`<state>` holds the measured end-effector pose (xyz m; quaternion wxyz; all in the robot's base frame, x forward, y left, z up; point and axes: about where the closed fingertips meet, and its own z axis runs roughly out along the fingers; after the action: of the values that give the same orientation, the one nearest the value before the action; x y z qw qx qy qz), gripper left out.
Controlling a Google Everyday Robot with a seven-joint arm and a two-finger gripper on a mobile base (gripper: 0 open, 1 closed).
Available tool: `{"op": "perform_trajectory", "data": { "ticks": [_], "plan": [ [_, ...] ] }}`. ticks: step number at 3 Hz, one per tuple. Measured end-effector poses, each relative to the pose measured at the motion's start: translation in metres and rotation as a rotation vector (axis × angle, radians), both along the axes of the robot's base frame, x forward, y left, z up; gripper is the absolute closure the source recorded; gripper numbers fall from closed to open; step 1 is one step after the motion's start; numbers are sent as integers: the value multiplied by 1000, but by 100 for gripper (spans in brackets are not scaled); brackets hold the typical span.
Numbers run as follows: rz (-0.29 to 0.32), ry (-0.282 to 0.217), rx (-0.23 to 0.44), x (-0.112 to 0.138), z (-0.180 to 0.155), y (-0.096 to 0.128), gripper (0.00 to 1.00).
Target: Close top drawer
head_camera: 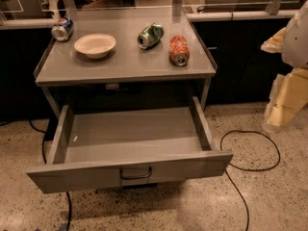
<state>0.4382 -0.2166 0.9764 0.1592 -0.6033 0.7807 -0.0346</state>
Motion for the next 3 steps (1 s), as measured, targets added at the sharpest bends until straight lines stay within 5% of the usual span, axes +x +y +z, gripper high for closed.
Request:
{"op": "perform_trajectory", "data": {
  "ticks": [3],
  "plan": [
    [69, -57, -21, -1, 12, 9, 0]
  ]
}}
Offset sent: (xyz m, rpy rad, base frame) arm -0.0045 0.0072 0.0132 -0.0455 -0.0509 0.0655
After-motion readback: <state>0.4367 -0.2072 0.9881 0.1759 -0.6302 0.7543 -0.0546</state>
